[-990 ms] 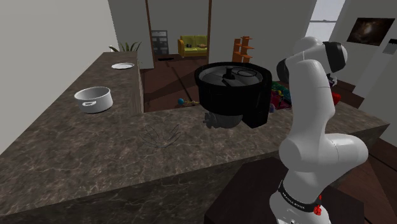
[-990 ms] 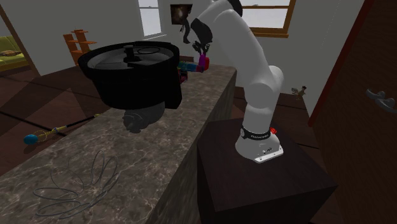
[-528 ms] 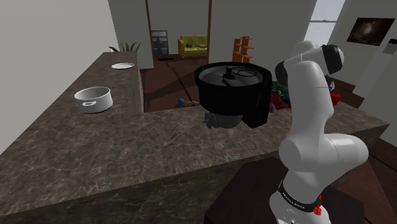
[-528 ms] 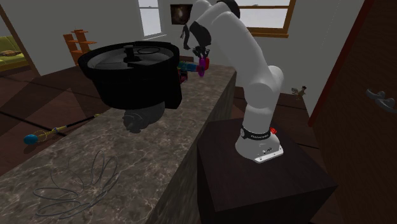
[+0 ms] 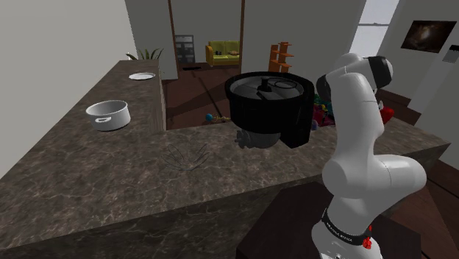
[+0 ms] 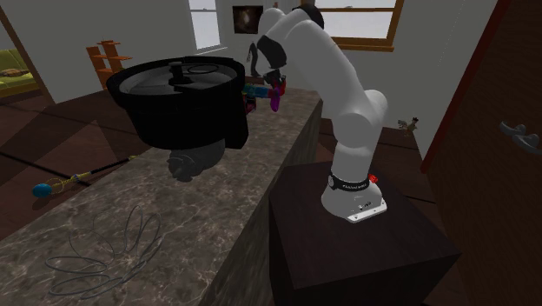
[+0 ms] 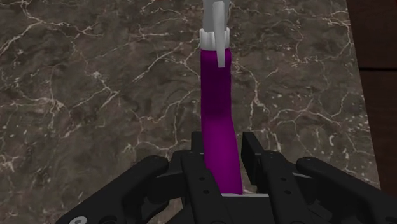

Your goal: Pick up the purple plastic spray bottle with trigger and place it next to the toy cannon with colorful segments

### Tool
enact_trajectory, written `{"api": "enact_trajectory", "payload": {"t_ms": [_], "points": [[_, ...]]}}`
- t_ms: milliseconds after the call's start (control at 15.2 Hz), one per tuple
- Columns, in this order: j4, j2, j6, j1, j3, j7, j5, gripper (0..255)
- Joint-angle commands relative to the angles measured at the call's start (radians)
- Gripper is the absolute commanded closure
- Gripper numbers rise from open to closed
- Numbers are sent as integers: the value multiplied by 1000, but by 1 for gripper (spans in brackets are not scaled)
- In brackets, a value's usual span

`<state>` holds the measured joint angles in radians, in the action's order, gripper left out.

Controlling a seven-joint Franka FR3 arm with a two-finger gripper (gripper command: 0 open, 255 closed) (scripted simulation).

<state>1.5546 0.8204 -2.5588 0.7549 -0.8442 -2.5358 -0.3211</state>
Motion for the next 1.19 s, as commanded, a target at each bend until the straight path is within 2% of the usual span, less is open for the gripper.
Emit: {"api": "enact_trajectory", "payload": {"t_ms": [0, 660, 726, 1056, 1122], "points": [[1, 15, -16, 7, 10, 1, -7, 255], [4, 29, -35, 15, 23, 4, -10, 255], [15, 21, -38, 9, 20, 3, -9, 0], [4, 29, -35, 15, 23, 4, -10, 0], [28, 2, -26, -12, 4, 9, 0, 0]]}}
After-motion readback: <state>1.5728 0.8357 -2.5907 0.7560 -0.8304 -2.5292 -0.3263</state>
